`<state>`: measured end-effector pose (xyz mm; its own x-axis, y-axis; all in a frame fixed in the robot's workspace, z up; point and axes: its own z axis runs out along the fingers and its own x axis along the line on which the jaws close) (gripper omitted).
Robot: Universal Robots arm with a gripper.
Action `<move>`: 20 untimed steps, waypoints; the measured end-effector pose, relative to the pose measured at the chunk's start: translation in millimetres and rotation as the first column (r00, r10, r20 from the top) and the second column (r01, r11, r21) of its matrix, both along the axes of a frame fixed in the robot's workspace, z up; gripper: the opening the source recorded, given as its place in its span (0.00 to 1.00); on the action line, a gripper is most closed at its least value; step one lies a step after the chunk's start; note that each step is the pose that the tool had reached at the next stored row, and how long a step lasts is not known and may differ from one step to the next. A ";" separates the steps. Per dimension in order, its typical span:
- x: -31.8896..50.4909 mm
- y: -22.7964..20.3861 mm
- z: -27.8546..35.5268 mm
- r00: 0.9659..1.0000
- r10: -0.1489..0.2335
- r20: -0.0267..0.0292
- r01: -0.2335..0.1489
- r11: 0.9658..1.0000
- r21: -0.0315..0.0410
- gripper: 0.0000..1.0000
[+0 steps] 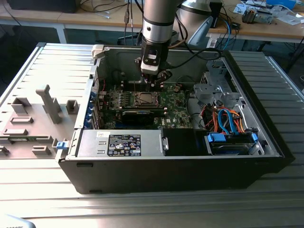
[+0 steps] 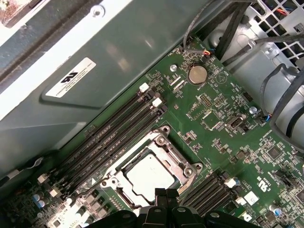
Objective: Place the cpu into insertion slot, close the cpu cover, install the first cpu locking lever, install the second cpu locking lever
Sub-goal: 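Install the first cpu locking lever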
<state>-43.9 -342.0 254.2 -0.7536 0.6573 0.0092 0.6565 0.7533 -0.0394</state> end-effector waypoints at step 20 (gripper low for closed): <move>0.0 0.0 0.0 1.000 0.020 0.000 -0.020 1.000 0.000 0.11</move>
